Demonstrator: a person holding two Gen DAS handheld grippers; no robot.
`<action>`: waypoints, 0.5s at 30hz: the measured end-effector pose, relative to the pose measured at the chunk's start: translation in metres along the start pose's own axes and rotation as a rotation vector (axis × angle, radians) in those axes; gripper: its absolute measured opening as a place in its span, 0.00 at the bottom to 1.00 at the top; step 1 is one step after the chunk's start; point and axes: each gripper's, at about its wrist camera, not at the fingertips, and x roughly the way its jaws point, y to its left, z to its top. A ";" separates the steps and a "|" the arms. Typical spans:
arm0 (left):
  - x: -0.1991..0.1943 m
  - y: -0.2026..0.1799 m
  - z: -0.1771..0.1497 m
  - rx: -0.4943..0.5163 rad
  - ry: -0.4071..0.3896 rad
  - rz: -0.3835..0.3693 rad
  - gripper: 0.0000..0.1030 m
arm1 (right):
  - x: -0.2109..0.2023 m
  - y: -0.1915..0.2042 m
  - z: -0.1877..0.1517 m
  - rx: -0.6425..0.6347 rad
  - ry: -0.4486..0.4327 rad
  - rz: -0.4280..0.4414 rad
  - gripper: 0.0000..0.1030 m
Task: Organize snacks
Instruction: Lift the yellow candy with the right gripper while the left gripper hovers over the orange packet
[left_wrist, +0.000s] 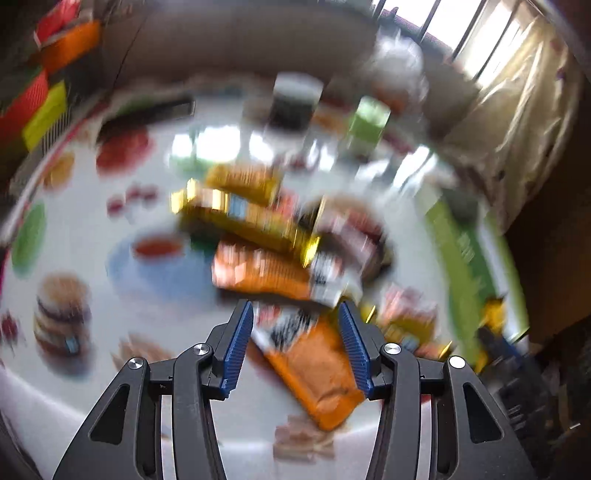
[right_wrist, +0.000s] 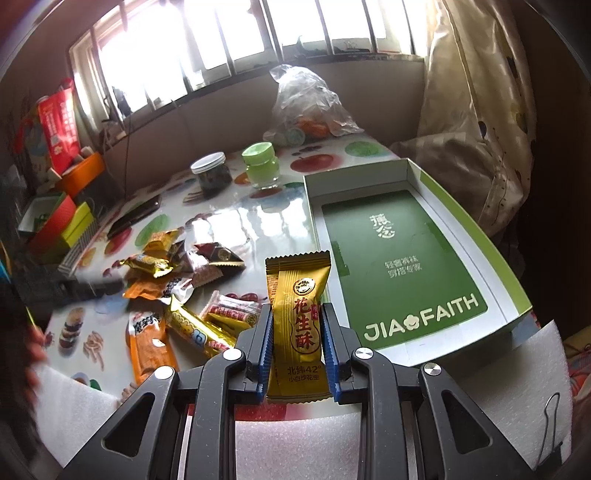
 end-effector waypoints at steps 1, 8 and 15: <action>0.009 -0.002 -0.007 0.002 0.035 0.015 0.48 | 0.001 -0.001 0.000 0.000 0.002 0.000 0.22; 0.024 -0.013 -0.018 -0.014 0.039 0.052 0.62 | 0.000 -0.004 -0.002 0.004 0.003 0.008 0.22; 0.041 -0.041 -0.018 0.090 0.065 0.158 0.66 | 0.000 -0.005 -0.002 0.006 0.001 0.014 0.23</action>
